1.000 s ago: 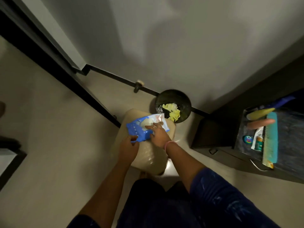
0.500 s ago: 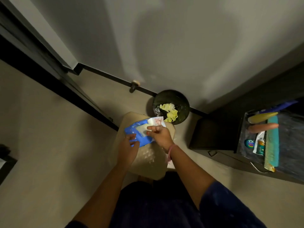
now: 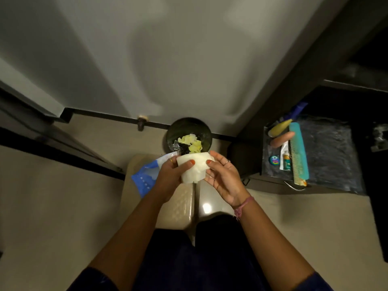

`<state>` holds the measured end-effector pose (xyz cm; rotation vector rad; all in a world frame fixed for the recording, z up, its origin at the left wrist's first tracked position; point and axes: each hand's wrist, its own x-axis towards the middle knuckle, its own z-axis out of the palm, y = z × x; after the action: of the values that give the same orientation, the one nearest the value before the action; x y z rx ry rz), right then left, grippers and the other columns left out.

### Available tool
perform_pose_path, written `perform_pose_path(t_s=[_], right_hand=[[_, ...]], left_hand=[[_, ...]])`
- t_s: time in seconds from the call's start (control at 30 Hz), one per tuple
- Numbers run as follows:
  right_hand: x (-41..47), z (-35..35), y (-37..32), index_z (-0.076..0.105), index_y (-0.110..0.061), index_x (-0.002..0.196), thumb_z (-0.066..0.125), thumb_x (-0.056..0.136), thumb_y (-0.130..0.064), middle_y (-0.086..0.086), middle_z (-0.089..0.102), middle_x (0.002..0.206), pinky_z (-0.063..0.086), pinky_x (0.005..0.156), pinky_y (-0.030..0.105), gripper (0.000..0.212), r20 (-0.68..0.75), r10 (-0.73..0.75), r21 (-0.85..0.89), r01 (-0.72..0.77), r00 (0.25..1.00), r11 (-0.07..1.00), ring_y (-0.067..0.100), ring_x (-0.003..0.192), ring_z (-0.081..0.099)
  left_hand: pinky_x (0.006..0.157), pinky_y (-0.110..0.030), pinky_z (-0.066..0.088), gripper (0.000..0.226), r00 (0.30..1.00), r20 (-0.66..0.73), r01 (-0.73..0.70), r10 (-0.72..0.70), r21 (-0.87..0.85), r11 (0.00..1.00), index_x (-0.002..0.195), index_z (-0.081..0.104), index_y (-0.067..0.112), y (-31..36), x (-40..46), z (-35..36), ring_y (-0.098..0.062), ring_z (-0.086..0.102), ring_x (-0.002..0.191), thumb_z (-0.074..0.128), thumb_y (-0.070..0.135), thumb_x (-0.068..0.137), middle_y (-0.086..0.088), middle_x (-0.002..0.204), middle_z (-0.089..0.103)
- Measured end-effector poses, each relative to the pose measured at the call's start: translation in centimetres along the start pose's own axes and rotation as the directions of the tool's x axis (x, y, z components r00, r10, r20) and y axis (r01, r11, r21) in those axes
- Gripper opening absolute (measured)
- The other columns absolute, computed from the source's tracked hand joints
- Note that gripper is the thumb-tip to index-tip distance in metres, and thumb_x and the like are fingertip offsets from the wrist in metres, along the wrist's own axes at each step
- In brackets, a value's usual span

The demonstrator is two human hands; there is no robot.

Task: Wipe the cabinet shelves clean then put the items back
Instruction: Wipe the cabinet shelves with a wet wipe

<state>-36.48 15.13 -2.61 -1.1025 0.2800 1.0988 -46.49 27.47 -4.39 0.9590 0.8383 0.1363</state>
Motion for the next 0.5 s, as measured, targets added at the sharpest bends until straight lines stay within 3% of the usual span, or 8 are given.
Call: perform_pose_path(t_s=[0.1, 0.17, 0.33, 0.5], right_hand=[[-2.3, -2.4, -1.9, 0.052, -0.014, 0.128, 0.058, 0.09, -0.008, 0.013, 0.062, 0.122, 0.054, 0.087, 0.039, 0.039, -0.044, -0.038, 0.169, 0.045, 0.998, 0.985, 0.024, 0.103, 0.064], [-4.2, -3.8, -3.3, 0.053, -0.009, 0.128, 0.06, 0.087, -0.015, 0.016, 0.062, 0.123, 0.053, 0.089, 0.039, 0.042, -0.042, -0.056, 0.208, 0.063, 0.998, 0.976, 0.027, 0.108, 0.063], [-8.3, -10.6, -6.7, 0.062, -0.013, 0.117, 0.057, 0.091, -0.013, 0.009, 0.068, 0.115, 0.056, 0.084, 0.027, 0.026, -0.114, -0.08, 0.178, 0.099, 0.99, 0.979, 0.015, 0.098, 0.067], [-9.5, -19.4, -11.8, 0.058, -0.008, 0.122, 0.056, 0.091, -0.01, 0.015, 0.066, 0.118, 0.051, 0.093, 0.037, 0.031, -0.235, -0.147, 0.218, 0.2, 0.961, 0.955, 0.025, 0.11, 0.062]], left_hand=[[0.081, -0.039, 0.057, 0.04, 0.988, 0.145, 0.061, -0.057, -0.027, 0.998, 0.124, 0.053, 0.008, -0.3, 0.0, 4.1, -0.028, 0.065, 0.106, 0.063, 0.015, 0.086, -0.014, 0.117, 0.066], [0.087, -0.044, 0.054, 0.051, 0.973, 0.211, 0.093, -0.089, -0.011, 0.996, 0.127, 0.048, 0.007, -0.6, -0.2, 7.3, -0.032, 0.062, 0.11, 0.067, 0.021, 0.082, -0.016, 0.121, 0.063], [0.079, -0.041, 0.057, 0.016, 0.961, 0.259, 0.095, -0.1, 0.031, 0.995, 0.105, 0.052, 0.014, -2.5, -0.8, 17.8, -0.024, 0.066, 0.094, 0.057, 0.013, 0.09, -0.012, 0.106, 0.065], [0.068, -0.028, 0.059, 0.011, 0.935, 0.315, 0.164, -0.164, 0.026, 0.986, 0.097, 0.055, 0.013, -4.7, -0.9, 28.2, -0.013, 0.069, 0.08, 0.051, 0.004, 0.093, -0.004, 0.094, 0.068]])
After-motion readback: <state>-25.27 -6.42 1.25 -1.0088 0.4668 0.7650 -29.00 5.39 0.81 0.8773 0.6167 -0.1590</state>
